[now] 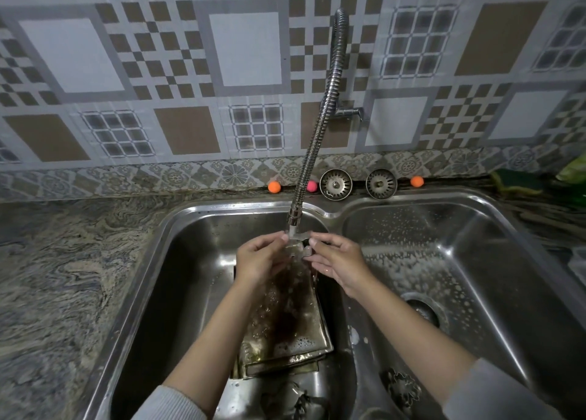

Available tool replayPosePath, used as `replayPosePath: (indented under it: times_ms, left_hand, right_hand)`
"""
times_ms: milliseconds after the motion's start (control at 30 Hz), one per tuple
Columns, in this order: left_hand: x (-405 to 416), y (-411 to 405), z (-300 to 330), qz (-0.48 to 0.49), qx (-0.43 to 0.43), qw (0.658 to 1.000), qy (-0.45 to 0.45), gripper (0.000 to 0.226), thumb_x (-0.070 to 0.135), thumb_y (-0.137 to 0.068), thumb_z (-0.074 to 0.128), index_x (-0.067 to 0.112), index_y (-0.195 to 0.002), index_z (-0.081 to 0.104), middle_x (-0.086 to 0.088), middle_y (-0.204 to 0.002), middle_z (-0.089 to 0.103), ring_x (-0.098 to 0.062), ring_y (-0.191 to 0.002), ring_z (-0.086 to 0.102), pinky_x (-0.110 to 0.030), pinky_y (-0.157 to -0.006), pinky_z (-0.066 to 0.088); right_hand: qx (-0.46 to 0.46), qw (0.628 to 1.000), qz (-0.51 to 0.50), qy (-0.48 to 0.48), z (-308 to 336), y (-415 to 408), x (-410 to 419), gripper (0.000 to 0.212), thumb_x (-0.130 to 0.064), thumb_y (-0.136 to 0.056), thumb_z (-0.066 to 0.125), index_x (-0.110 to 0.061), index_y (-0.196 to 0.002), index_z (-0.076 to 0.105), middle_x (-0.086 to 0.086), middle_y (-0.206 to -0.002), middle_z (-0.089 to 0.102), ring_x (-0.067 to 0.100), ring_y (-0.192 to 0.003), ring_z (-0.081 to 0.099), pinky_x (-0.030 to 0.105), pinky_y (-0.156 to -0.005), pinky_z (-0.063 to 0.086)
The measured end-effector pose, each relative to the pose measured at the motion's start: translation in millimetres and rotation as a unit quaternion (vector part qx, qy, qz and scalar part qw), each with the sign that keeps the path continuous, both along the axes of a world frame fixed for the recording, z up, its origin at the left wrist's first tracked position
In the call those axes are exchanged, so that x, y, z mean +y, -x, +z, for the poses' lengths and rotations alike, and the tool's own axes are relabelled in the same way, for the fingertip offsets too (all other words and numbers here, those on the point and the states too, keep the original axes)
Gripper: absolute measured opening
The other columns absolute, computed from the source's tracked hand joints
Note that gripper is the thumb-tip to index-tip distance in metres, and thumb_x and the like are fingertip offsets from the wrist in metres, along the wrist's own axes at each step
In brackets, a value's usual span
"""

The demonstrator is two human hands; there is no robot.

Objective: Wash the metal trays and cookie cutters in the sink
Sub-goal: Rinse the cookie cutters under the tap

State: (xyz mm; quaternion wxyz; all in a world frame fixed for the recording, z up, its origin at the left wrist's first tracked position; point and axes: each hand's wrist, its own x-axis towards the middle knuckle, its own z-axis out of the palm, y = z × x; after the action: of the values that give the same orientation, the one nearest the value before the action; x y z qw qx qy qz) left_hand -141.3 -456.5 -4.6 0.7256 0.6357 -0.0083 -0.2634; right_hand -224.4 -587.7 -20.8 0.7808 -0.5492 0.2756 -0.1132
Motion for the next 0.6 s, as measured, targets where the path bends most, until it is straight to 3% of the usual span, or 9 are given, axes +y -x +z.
replayPosePath:
  times_ms: [100, 233, 400, 600]
  left_hand:
    - [-11.2, 5.9, -1.6, -0.027, 0.001, 1.000, 0.003, 0.015, 0.010, -0.083, 0.070, 0.005, -0.097, 0.072, -0.022, -0.093, 0.070, -0.030, -0.084, 0.067, -0.042, -0.080, 0.056]
    - [-20.2, 10.9, -1.7, -0.045, 0.006, 0.999, 0.014, 0.014, 0.009, -0.081, 0.071, 0.004, -0.094, 0.071, -0.017, -0.088, 0.069, -0.032, -0.084, 0.066, -0.052, -0.090, 0.052]
    - [-9.6, 6.3, -0.9, -0.038, -0.003, 0.999, 0.015, 0.021, 0.006, -0.081, 0.070, -0.001, -0.101, 0.069, -0.026, -0.096, 0.069, -0.037, -0.088, 0.067, -0.049, -0.086, 0.055]
    - [21.3, -6.7, -1.4, -0.009, -0.017, 1.000, 0.009, 0.019, 0.003, -0.082, 0.069, 0.002, -0.101, 0.070, -0.010, -0.082, 0.073, -0.022, -0.074, 0.071, -0.033, -0.072, 0.060]
  right_hand:
    - [0.005, 1.000, -0.024, 0.003, 0.6, 8.8, -10.8, 0.017, -0.026, -0.085, 0.070, -0.017, -0.099, 0.069, 0.012, -0.096, 0.073, 0.024, -0.089, 0.072, 0.032, -0.084, 0.056]
    - [0.013, 0.999, -0.046, 0.014, 3.0, 14.4, -18.6, 0.023, -0.026, -0.082, 0.073, -0.012, -0.100, 0.070, 0.015, -0.098, 0.072, 0.022, -0.085, 0.071, 0.031, -0.080, 0.057]
    - [0.020, 0.999, -0.045, 0.008, 8.1, 7.2, -9.8, 0.018, -0.020, -0.082, 0.074, -0.012, -0.098, 0.070, 0.010, -0.097, 0.072, 0.019, -0.081, 0.071, 0.027, -0.077, 0.057]
    - [0.033, 0.999, 0.001, -0.001, 10.6, -10.5, 15.9, 0.012, -0.018, -0.082, 0.074, -0.014, -0.092, 0.070, 0.010, -0.094, 0.072, 0.019, -0.080, 0.070, 0.028, -0.078, 0.057]
